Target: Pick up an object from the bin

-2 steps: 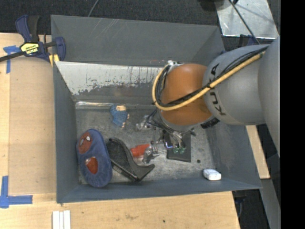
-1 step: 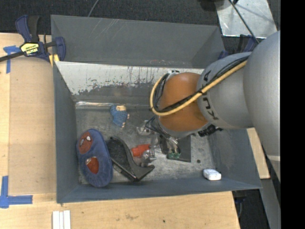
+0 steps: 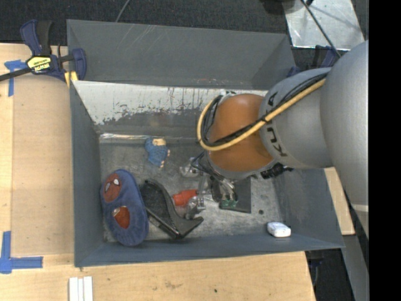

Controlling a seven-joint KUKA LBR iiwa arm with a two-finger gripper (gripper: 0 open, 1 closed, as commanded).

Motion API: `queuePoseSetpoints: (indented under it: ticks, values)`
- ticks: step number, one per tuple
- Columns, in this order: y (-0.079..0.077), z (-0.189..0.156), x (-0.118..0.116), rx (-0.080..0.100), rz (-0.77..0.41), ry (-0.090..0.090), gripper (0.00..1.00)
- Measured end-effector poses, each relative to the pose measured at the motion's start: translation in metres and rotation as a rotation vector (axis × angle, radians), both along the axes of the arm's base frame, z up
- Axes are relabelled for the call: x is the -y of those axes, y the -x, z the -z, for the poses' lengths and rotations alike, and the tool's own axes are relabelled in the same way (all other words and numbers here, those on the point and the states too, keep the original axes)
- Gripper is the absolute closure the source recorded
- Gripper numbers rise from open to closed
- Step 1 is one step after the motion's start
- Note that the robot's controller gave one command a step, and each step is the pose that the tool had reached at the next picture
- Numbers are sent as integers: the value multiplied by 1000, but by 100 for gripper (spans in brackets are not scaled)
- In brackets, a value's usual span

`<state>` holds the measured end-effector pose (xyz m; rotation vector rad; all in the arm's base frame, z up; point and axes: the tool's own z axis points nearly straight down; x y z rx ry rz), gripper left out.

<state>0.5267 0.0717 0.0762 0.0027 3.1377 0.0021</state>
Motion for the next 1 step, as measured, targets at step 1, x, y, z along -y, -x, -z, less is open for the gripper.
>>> queuePoseSetpoints:
  ticks: [1]
  values:
    - [-4,-3,0,14,2,-1,100]
